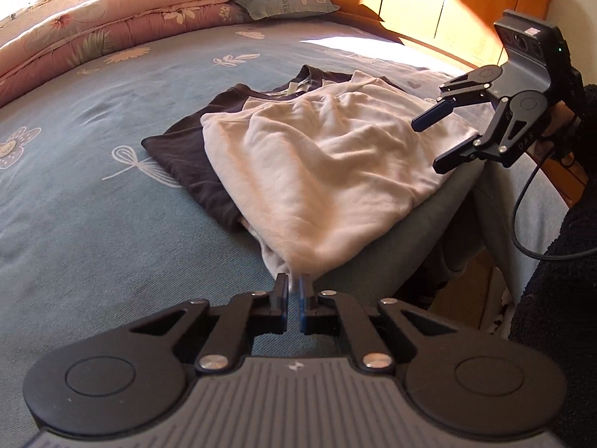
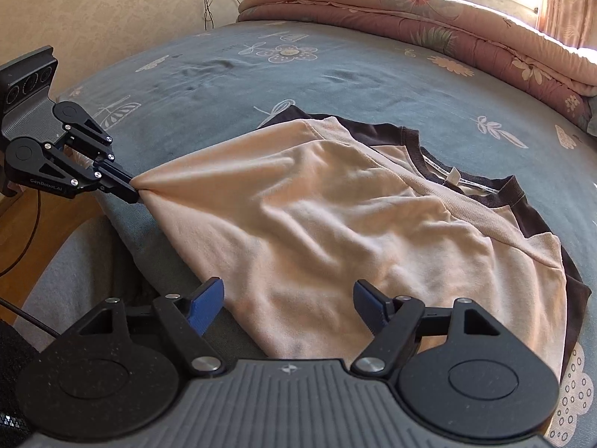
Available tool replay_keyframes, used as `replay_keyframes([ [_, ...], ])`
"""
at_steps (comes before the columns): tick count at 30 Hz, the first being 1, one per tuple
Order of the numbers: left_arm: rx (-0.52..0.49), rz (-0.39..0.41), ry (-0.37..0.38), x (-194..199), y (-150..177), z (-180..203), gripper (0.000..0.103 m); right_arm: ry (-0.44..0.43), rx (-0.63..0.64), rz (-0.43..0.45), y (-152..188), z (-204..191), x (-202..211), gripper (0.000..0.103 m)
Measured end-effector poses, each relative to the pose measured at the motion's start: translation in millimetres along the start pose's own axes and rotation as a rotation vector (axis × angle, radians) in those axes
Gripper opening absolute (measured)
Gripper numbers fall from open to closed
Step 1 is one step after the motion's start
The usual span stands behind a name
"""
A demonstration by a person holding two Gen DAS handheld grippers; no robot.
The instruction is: Fold clothes
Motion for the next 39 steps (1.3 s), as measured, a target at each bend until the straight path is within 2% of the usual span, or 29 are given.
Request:
replay_keyframes([
  [2, 0.014, 0.004, -0.027, 9, -2, -4, 0.004, -0.001, 0.002, 0.002, 0, 0, -1, 0.082],
  [4, 0.038, 0.049, -0.021, 14, -15, -4, 0.006, -0.001, -0.001, 0.008, 0, 0, -3, 0.082],
  [6, 0.034, 0.097, -0.004, 8, -32, 1, 0.018, 0.002, -0.011, 0.016, -1, 1, -5, 0.085],
  [8, 0.034, 0.105, 0.019, -12, -42, 7, 0.026, 0.018, -0.011, 0.017, 1, 2, -8, 0.086],
  [9, 0.035, 0.105, 0.031, -23, -47, 10, 0.027, 0.027, -0.011, 0.018, 2, 3, -9, 0.086],
  [11, 0.035, 0.061, 0.033, -49, -44, 14, 0.027, 0.049, -0.020, 0.010, 8, 6, -11, 0.087],
  [13, 0.059, -0.036, -0.006, -71, -29, 12, 0.028, 0.069, -0.036, -0.007, 21, 12, -12, 0.088],
  [14, 0.081, -0.046, -0.009, -71, -24, 10, 0.028, 0.081, -0.057, -0.022, 30, 17, -13, 0.088],
  [15, 0.103, -0.041, -0.002, -68, -21, 8, 0.033, 0.094, -0.080, -0.039, 40, 23, -13, 0.089],
  [17, 0.139, -0.038, -0.004, -61, -18, 5, 0.034, 0.119, -0.134, -0.099, 67, 36, -13, 0.089],
  [19, 0.125, -0.023, -0.037, -52, -29, 5, 0.037, 0.115, -0.167, -0.083, 79, 45, -3, 0.093],
  [20, 0.112, -0.010, -0.050, -48, -38, 5, 0.042, 0.098, -0.194, -0.077, 81, 50, 3, 0.093],
  [23, 0.090, 0.057, -0.045, -49, -73, 5, 0.048, 0.110, -0.232, 0.001, 61, 70, 15, 0.093],
  [26, 0.114, 0.098, -0.041, -74, -103, 3, 0.050, 0.180, -0.224, 0.076, 30, 94, 10, 0.096],
  [29, 0.174, 0.115, -0.043, -107, -114, -8, 0.050, 0.251, -0.209, 0.095, 10, 116, -13, 0.096],
  [31, 0.232, 0.125, -0.101, -124, -114, -27, 0.050, 0.275, -0.230, 0.065, 14, 131, -32, 0.096],
  [33, 0.306, 0.175, -0.125, -129, -114, -49, 0.049, 0.298, -0.252, 0.034, 18, 145, -51, 0.096],
  [34, 0.352, 0.199, -0.159, -128, -115, -62, 0.050, 0.294, -0.272, 0.043, 22, 151, -52, 0.097],
  [35, 0.394, 0.203, -0.202, -125, -116, -74, 0.047, 0.287, -0.292, 0.056, 25, 157, -53, 0.099],
  [36, 0.444, 0.210, -0.210, -122, -119, -83, 0.045, 0.280, -0.313, 0.069, 29, 163, -53, 0.099],
  [38, 0.509, 0.248, -0.154, -112, -127, -87, 0.045, 0.267, -0.352, 0.075, 28, 167, -46, 0.099],
  [39, 0.504, 0.268, -0.127, -108, -133, -83, 0.049, 0.272, -0.361, 0.092, 25, 167, -40, 0.099],
])
Point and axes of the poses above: each gripper's, at about its wrist camera, not at the fingertips, and x roughly against the way its jaws point, z to its right, y to its underside, the point moved 7 cm from there along -x, roughly the way its jaws point, and after that the axes turned 7 degrees about y, right-handed, at the moved point
